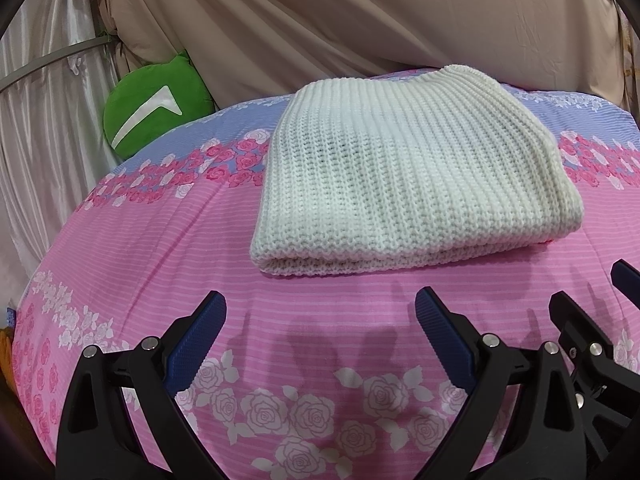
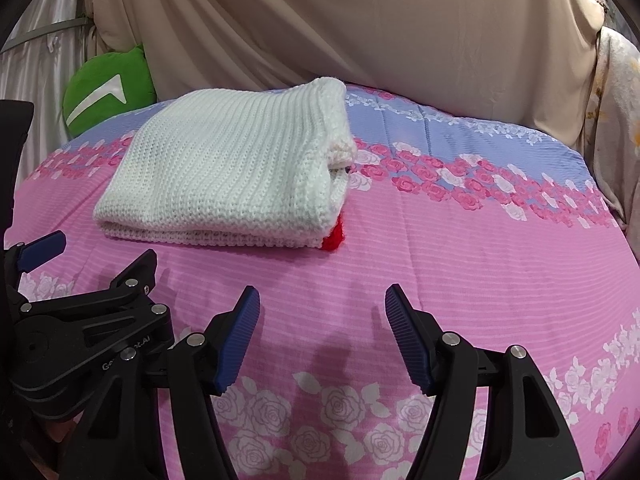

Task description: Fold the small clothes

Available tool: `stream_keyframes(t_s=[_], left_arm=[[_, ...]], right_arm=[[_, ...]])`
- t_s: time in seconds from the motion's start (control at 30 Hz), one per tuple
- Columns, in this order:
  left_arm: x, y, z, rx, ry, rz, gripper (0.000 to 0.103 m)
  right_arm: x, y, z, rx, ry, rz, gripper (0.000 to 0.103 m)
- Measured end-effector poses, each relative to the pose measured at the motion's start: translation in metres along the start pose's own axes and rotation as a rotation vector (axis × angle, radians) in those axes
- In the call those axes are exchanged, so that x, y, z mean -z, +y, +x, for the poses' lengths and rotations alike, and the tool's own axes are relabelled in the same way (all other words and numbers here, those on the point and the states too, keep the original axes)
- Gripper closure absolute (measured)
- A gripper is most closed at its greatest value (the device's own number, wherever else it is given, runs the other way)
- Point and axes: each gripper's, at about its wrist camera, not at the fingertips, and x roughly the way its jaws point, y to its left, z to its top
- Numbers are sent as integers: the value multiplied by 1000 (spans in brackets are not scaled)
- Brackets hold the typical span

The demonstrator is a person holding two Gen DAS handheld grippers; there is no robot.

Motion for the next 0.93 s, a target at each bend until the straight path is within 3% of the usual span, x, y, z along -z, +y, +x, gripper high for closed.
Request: stream_keyframes(t_s=[0.93], left_arm=[[0,-7,-6,-2,-19,-3,17]], right_arm=[[0,2,-3,23,-11,2,41]])
